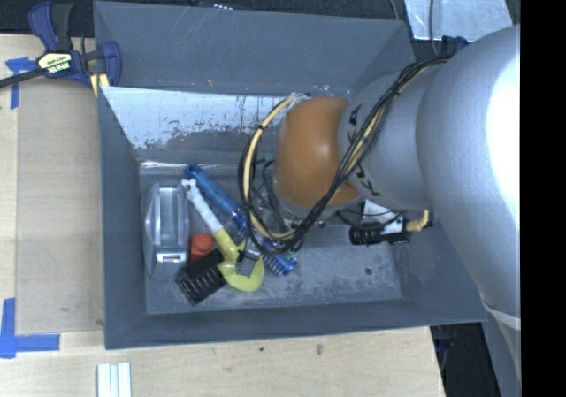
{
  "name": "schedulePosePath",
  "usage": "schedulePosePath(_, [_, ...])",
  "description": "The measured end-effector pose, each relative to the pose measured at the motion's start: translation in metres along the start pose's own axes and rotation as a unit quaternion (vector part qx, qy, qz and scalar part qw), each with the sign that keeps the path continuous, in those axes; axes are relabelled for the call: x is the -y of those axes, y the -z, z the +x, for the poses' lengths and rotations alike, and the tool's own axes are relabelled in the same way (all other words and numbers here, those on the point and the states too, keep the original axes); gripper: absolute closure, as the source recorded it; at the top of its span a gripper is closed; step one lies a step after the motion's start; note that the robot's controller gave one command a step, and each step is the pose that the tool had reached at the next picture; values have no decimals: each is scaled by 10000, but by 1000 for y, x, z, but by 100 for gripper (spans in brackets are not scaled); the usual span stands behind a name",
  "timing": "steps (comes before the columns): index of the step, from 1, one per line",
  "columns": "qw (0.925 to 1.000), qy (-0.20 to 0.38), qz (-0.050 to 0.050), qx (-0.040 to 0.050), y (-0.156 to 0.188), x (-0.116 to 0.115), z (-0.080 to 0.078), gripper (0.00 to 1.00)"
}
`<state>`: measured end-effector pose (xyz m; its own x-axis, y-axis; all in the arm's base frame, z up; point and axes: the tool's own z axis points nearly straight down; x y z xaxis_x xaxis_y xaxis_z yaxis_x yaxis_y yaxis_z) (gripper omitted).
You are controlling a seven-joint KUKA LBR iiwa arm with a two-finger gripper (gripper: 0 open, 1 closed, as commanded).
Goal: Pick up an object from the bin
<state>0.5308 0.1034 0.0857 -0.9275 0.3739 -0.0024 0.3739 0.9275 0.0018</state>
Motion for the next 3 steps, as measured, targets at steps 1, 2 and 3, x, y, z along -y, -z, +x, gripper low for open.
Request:
schedulePosePath(1, [9967, -813, 3, 3, -15, -1, 9, 0])
schedulePosePath(2, [9882, -1531, -5, 6, -16, 1, 8, 0])
schedulePosePath(3, [9966, -818, 2, 55, -13, 3, 4, 100])
